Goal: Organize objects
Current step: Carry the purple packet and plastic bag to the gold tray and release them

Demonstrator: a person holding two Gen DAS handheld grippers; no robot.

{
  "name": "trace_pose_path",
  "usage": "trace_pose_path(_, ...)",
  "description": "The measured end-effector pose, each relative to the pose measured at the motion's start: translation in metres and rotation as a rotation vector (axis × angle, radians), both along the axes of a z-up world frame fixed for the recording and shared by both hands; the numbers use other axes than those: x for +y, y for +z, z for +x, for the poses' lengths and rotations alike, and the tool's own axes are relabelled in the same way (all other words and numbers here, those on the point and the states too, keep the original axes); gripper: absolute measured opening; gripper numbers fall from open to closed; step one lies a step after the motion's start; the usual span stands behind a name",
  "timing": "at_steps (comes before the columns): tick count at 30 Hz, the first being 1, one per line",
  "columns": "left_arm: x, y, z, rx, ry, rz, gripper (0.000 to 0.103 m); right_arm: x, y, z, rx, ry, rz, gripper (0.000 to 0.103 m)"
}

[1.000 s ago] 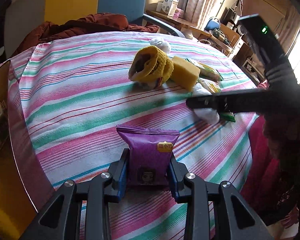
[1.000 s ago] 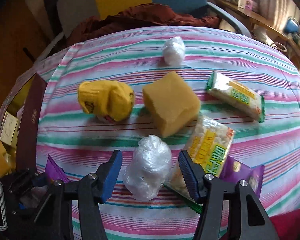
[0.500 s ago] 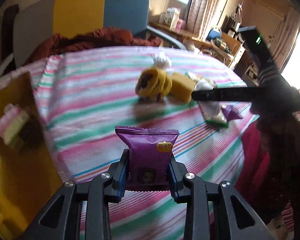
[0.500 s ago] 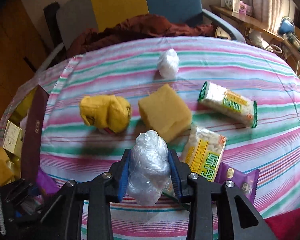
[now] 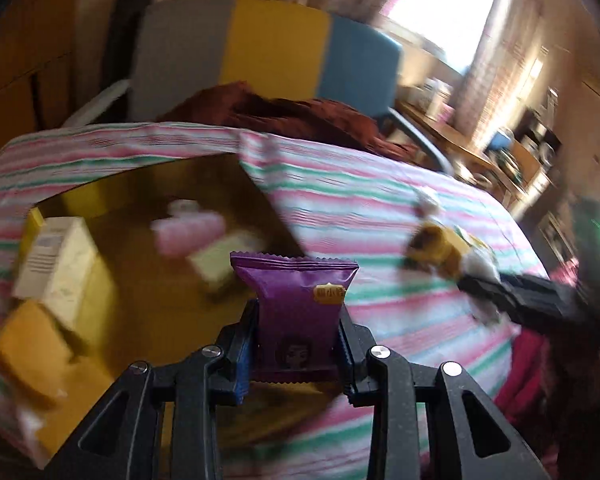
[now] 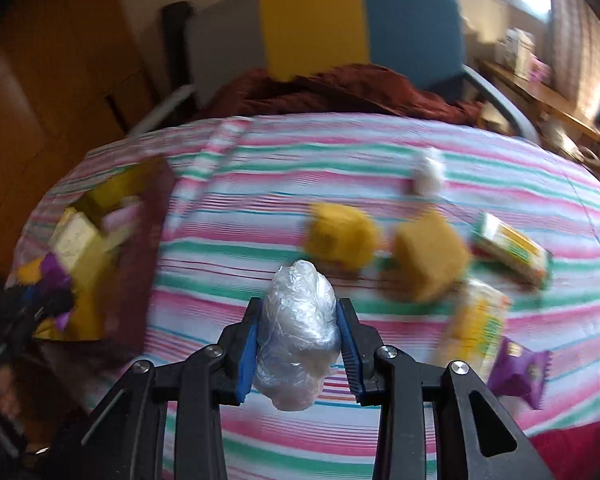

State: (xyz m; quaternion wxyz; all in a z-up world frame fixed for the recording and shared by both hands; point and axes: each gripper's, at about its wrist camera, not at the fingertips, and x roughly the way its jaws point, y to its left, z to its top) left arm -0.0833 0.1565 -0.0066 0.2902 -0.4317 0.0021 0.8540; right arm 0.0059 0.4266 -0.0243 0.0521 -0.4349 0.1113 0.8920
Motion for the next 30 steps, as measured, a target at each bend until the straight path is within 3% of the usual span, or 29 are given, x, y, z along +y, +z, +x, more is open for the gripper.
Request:
trace_pose_path(9,-0.035,0.006,-0.057,-0.005,0.103,-0.031,0.035,-0.123,0.016,-0.040,0.059,0.259,-0.048,0.037)
trace_pose_path(12,-0.041,0.005,-0.072,-0.034,0.139,-0.015,0.058,-0.153,0.011,-0.058,0.039,0.299,-0.037,0.038)
trace_pose_path(14,-0.049,0.002,-0.078,-0.069,0.165,0.010,0.063,-0.163,0.007,-0.075,0.033,0.274,-0.011,0.047)
trace_pose_path(16,-0.058,-0.001,-0.077,-0.085,0.177,0.029,0.063,-0.169,0.004,-0.087,0.033,0.253,0.014,0.084)
trace_pose_path(21,-0.075,-0.009,-0.058,-0.092,0.194,0.025,0.063,-0.173,-0.001,-0.085,0.019,0.236,0.020,0.087)
trace_pose_path(30,-0.077,0.001,-0.004,0.061,0.211,-0.028,0.063,-0.165,-0.003,-0.053,0.039,0.188,0.059,0.102)
